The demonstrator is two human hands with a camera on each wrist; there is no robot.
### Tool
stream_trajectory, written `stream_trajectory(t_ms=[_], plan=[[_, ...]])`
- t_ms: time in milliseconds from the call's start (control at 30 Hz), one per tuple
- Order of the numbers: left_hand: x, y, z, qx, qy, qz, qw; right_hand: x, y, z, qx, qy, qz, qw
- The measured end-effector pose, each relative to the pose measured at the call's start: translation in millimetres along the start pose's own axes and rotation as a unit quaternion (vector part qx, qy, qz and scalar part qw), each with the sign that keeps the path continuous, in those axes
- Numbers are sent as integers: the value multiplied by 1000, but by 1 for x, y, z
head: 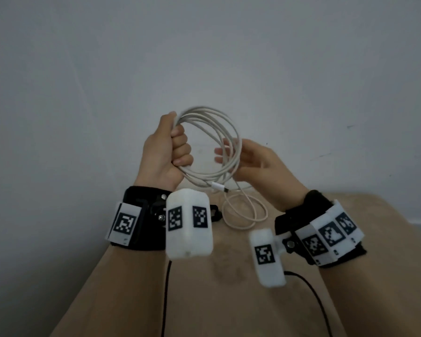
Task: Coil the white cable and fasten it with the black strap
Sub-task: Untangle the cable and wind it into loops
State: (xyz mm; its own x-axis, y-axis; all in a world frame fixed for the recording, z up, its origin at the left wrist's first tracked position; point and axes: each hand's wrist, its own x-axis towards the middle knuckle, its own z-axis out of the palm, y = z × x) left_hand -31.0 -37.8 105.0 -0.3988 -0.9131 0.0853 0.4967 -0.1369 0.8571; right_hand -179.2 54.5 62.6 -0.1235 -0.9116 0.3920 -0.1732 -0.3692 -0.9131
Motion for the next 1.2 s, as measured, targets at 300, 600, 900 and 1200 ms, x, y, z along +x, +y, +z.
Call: stream_trajectory(t_ms=[300,600,900,1200], plan=[[4,14,-19,-53,13,-34,998,0,23,-22,56,111,46,991],[7,11,-20,-37,26,-23,999,-3,19,-49,68,160,59,983],[8,-13,-3,32,-6,-53,998,0,13,-21,5,80,115,990],[6,-32,8,108,-40,-48,992,1,19,-9,17,118,92,989]])
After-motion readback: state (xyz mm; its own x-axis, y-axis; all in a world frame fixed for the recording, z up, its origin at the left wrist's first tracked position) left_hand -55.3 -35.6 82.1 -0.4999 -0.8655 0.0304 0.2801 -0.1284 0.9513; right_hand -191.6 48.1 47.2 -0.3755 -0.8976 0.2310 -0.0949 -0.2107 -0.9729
